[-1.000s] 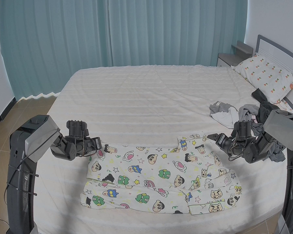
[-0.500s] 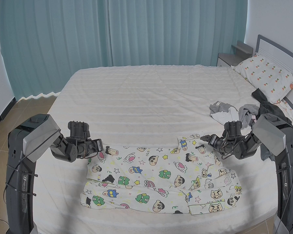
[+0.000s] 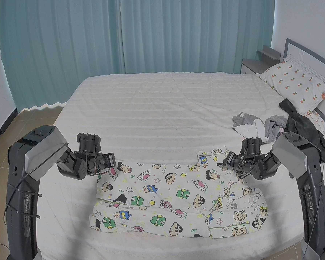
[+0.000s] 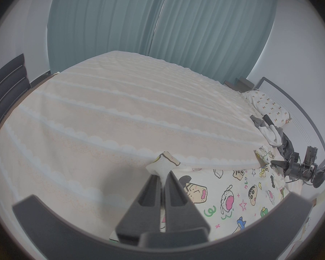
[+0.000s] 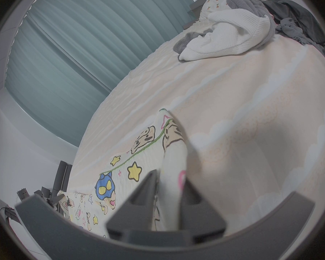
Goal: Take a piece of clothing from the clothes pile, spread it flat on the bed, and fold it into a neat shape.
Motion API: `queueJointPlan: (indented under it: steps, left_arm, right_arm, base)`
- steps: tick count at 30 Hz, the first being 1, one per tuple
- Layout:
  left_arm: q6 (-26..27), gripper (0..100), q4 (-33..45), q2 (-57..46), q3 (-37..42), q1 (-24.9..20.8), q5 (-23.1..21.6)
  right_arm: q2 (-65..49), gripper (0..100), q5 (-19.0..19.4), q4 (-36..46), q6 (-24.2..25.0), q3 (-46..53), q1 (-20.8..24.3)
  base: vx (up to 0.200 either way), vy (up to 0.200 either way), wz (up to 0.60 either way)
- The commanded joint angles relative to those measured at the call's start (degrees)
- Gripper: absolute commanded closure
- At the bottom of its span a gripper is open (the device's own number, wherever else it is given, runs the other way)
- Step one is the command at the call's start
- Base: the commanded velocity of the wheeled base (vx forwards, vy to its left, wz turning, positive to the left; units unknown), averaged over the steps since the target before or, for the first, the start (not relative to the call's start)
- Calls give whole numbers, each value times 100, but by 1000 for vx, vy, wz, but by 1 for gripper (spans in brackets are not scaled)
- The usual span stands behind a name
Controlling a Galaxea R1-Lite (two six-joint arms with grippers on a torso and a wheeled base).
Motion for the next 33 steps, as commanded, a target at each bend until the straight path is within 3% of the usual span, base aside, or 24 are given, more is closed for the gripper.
queueJointPlan:
  steps: [1,9,33]
  left_arm:
    - [-3,100,-2,-45,-4,34,7]
    - [-91,100,-64,-98,-4,42,138]
    - [-214,100,-249,-529,409,95,182]
  right_arm:
    - [17,100,-12,-258,27,73,-36]
    - [-343,100,67,-1365,62,847,-177]
    - [-1090,100,1288,-2806,62,2306,-511]
  base:
    - [0,0,0]
    - [0,0,0]
    - [0,0,0]
